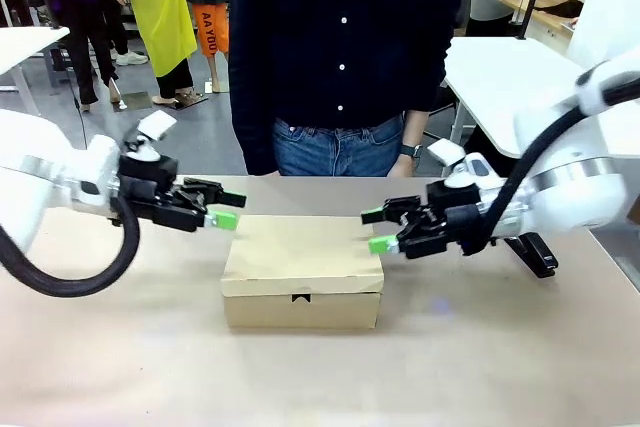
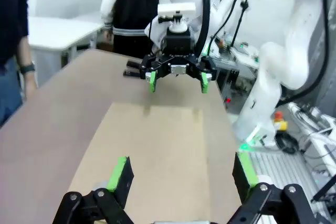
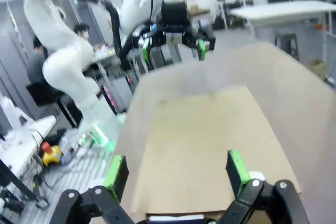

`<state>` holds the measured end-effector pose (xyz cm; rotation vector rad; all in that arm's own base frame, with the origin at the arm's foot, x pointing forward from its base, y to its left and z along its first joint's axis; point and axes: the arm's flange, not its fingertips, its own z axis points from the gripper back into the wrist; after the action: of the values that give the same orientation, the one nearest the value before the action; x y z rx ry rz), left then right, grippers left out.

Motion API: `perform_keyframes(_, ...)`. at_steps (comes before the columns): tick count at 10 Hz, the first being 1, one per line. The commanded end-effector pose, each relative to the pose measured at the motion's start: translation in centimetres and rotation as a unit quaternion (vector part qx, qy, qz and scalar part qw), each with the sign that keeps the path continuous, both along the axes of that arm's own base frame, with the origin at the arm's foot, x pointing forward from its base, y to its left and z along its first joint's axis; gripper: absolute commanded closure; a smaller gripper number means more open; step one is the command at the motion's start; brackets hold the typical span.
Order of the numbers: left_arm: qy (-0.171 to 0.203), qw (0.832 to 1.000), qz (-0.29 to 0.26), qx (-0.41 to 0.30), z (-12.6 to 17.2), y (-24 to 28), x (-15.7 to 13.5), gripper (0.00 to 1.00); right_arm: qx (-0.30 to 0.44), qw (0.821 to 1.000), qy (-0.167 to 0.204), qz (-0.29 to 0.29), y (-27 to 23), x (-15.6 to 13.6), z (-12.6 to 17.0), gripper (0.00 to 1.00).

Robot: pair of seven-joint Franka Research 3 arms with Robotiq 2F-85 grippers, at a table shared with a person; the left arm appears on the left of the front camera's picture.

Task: Pack the items into the box.
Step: Close the Mailer Box.

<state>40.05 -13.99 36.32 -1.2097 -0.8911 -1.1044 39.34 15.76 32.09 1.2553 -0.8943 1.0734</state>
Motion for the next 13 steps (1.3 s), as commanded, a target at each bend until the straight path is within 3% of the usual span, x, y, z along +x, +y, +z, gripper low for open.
perform_keyframes(1, 0.070, 0.996, 0.005, -0.050, 2.6, 2.6, -2.9, 0.00, 0.067, 0.994, 0.063, -0.058, -3.6, -2.3, 3.8, 0.00)
perform_keyframes(2, 0.144, 0.987, 0.019, -0.062, 3.5, 4.1, -3.7, 0.00, 0.102, 0.983, 0.133, -0.079, -5.7, -3.0, 4.9, 0.00)
perform_keyframes(3, 0.193, 0.978, 0.015, -0.079, 4.0, 6.1, -4.5, 0.00, 0.120, 0.966, 0.197, -0.118, -8.1, -3.6, 5.6, 0.00)
perform_keyframes(5, 0.301, 0.946, 0.097, -0.070, 4.2, 11.7, -5.8, 0.00, 0.134, 0.932, 0.298, -0.155, -13.0, -5.3, 6.4, 0.00)
perform_keyframes(6, 0.335, 0.930, 0.131, -0.078, 4.2, 14.9, -6.9, 0.00, 0.134, 0.916, 0.339, -0.168, -15.4, -6.1, 6.2, 0.00)
perform_keyframes(7, 0.361, 0.908, 0.199, -0.080, 4.0, 17.5, -8.1, 0.00, 0.129, 0.900, 0.361, -0.208, -17.4, -6.8, 5.6, 0.00)
perform_keyframes(8, 0.373, 0.894, 0.224, -0.104, 3.4, 19.5, -8.7, 0.00, 0.119, 0.893, 0.369, -0.230, -18.8, -7.3, 4.9, 0.00)
perform_keyframes(9, 0.367, 0.894, 0.214, -0.140, 2.7, 20.2, -8.4, 0.00, 0.114, 0.891, 0.351, -0.265, -18.9, -6.4, 4.0, 0.00)
perform_keyframes(10, 0.358, 0.908, 0.202, -0.085, 3.4, 20.8, -3.9, 0.00, 0.129, 0.902, 0.354, -0.211, -20.1, -1.0, 4.9, 0.00)
perform_keyframes(13, 0.358, 0.908, 0.202, -0.085, 3.4, 20.8, -3.9, 0.00, 0.129, 0.902, 0.354, -0.211, -20.1, -1.0, 4.9, 0.00)
